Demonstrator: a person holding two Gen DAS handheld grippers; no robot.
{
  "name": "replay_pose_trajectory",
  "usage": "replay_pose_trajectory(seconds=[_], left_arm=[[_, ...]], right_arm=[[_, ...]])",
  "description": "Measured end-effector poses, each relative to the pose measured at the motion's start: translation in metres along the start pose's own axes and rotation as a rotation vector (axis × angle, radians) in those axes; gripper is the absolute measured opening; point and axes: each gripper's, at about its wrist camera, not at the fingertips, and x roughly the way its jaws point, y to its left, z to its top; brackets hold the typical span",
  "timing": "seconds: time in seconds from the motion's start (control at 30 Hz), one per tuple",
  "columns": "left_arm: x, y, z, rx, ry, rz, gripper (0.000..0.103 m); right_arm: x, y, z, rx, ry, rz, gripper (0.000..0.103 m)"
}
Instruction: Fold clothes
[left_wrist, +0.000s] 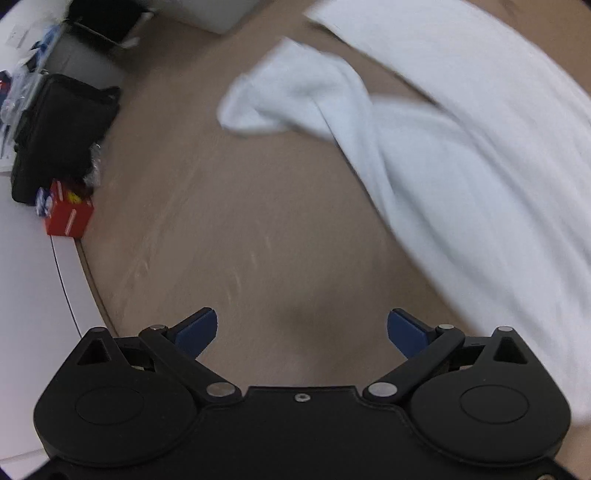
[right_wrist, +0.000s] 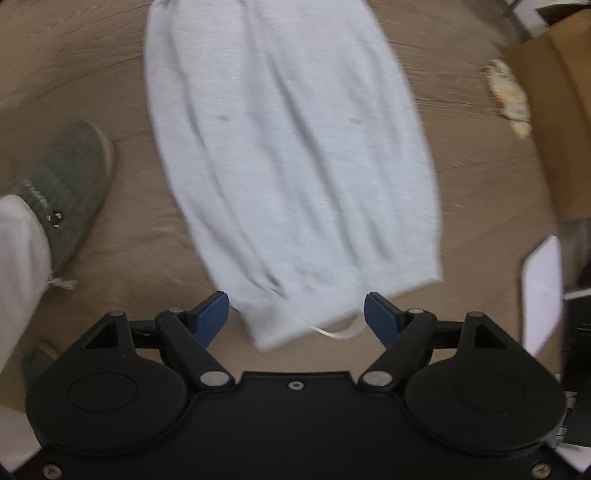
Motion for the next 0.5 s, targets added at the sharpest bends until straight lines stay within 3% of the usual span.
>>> replay_pose_trajectory(seconds=[0.1,0.2,0.3,0.4,0.5], left_arm=[[0.022,0.0,0.051,0.001,-0.032,-0.012,0.099],[0.048,0.004,0.101,0.0,-0.068,-0.058,0.099],[0.077,0.012,0.141,0.025,-0.089,-0.039,0.099],[0.099,0.023,0.173,-0.007,-0.07,-0.072,0.099],[0.123,0.033,0.205,-0.048,-0.066,-0.119,0.099]], right_arm=[[0.015,0.017,0.039,0.016,-0.032,0.012,0.083],[0.023,0.027,0.107,0.084,-0.165,0.074,0.083],[0.026,0.039,0.164,0.126,-0.27,0.141,0.083],[0.032,0.058,0.252,0.221,-0.419,0.297,0.083],[0.049,0.067,0.317,0.309,-0.523,0.415,0.083]])
